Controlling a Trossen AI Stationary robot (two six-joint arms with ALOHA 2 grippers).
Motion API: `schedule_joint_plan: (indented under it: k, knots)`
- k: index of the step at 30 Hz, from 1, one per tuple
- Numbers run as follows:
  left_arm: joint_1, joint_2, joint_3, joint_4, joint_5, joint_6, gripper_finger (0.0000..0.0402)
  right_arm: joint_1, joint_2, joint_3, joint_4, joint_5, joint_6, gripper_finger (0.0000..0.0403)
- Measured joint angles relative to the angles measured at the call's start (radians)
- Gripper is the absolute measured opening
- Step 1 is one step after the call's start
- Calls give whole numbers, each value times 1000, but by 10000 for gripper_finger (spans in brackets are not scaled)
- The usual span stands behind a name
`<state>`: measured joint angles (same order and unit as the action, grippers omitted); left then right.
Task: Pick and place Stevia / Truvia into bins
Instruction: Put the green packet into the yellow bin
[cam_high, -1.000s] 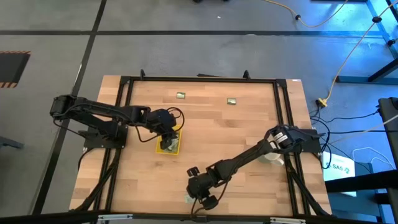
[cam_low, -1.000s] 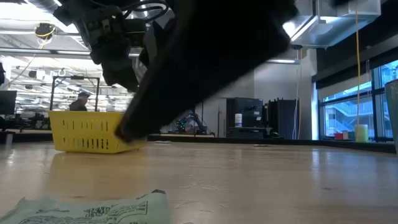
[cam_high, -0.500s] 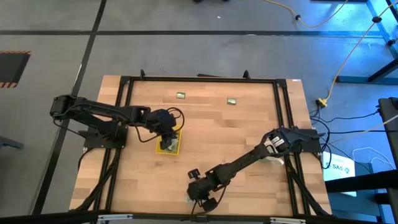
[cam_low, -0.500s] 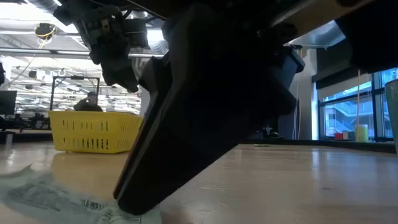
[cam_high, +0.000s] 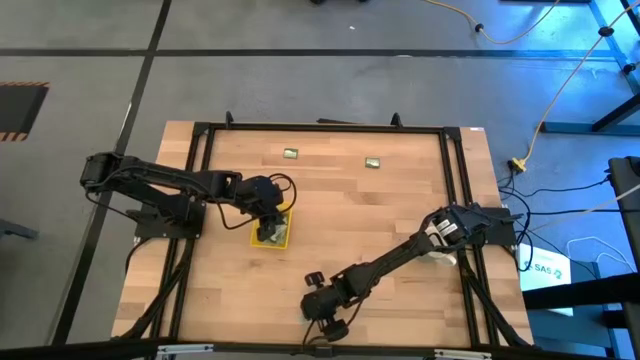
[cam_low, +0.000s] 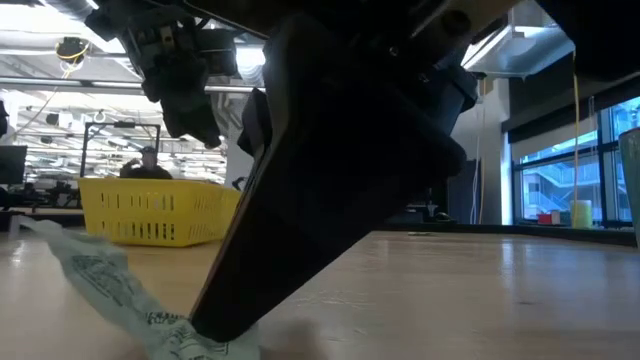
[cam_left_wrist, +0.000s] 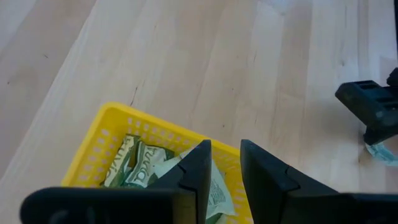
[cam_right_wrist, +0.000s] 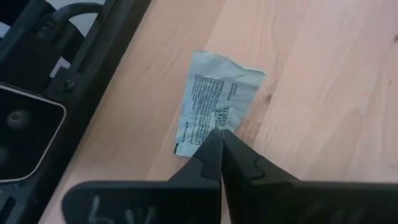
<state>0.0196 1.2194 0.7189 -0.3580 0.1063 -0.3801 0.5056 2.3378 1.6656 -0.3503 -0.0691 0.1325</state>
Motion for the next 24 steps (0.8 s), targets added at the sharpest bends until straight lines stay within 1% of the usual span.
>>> schedule_joint_plan:
  k: [5,9,12,16,19,24]
  knots:
    - [0,0,0,3,31,17,76,2,-20,-2,-6,40,2,2]
    - [0,0,0,24,61,42,75,-7,-55,-7,-71,72,-17,1]
    - [0,0,0,84,122,80,75,-26,-86,-11,-138,117,-32,1]
    - [-11,-1,0,206,204,140,76,-64,-156,-9,-160,129,-30,0]
    - [-47,-1,0,306,229,265,80,-92,-216,-8,-169,103,-1,0]
    - [-138,-1,0,404,229,614,88,-136,-337,-7,-139,5,95,0]
